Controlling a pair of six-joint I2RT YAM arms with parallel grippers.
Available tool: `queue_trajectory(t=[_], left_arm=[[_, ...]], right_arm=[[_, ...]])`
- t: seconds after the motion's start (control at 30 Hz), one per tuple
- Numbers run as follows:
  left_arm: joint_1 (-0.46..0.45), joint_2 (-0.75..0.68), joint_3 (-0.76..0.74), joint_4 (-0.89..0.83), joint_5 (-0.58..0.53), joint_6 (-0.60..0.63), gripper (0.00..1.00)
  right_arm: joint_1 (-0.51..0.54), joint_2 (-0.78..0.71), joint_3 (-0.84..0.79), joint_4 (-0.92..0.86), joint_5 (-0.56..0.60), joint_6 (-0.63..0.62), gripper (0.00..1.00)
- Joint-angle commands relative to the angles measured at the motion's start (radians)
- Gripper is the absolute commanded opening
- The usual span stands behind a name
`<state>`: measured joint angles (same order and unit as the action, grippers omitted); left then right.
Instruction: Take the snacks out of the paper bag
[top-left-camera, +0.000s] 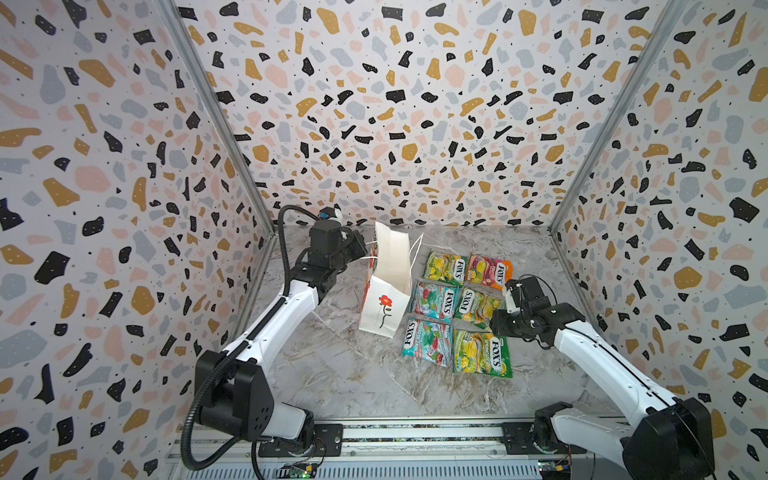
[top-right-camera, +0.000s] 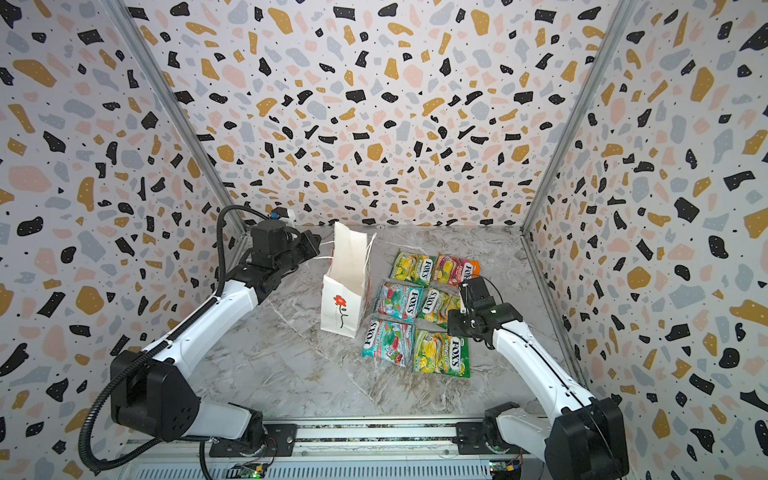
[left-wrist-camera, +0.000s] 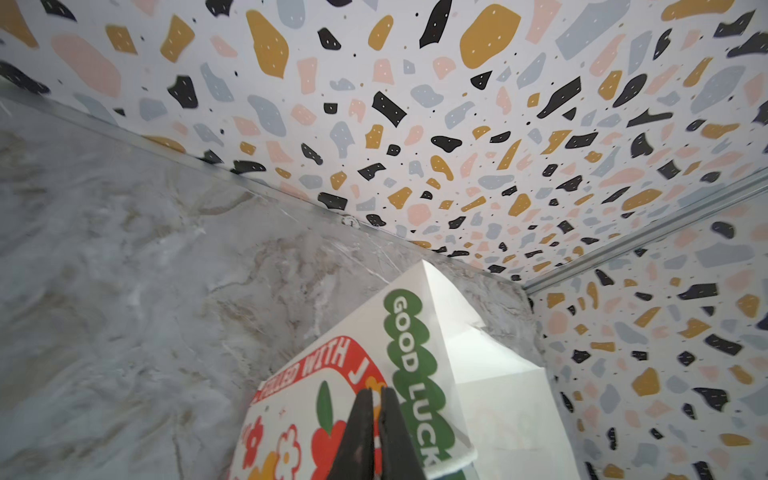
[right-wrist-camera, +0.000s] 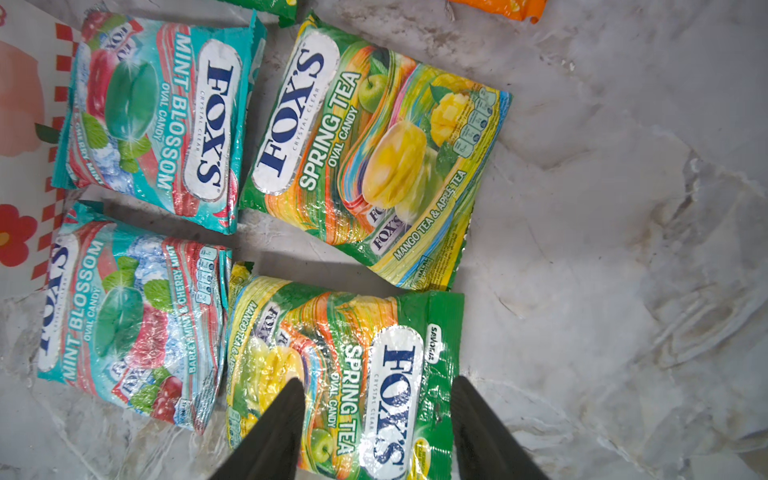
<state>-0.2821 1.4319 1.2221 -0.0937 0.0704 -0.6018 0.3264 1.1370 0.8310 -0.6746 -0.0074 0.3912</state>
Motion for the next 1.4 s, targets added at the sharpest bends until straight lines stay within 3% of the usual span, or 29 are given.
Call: queue_trajectory(t=[0.0,0.07,0.2,0.5,1.1,1.37], left_arm=[[0.004,-0.001,0.040,-0.063,-0.071,0.126,0.39],[0.005,-0.007,0.044,-0.064,-0.071,0.144,0.61],[0.004,-0.010,0.047,-0.066,-0.070,0.163,0.79],[0.006,-0.035,0.053,-0.083,-0.179,0.190,0.80],[0.005,-0.104,0.055,-0.066,-0.284,0.263,0.88],[0.005,-0.126,0.053,-0.058,-0.250,0.305,0.97]], right_arm=[[-0.003,-0.021,-0.004,0.006,0.000,-0.009,0.58],[-0.003,-0.022,-0.007,0.009,-0.005,-0.008,0.58],[-0.002,-0.025,-0.016,0.020,-0.012,-0.009,0.58],[-0.003,-0.021,-0.025,0.036,-0.022,-0.007,0.58],[-0.003,-0.016,-0.027,0.042,-0.022,-0.007,0.58],[-0.003,-0.015,-0.042,0.057,-0.031,-0.002,0.59]])
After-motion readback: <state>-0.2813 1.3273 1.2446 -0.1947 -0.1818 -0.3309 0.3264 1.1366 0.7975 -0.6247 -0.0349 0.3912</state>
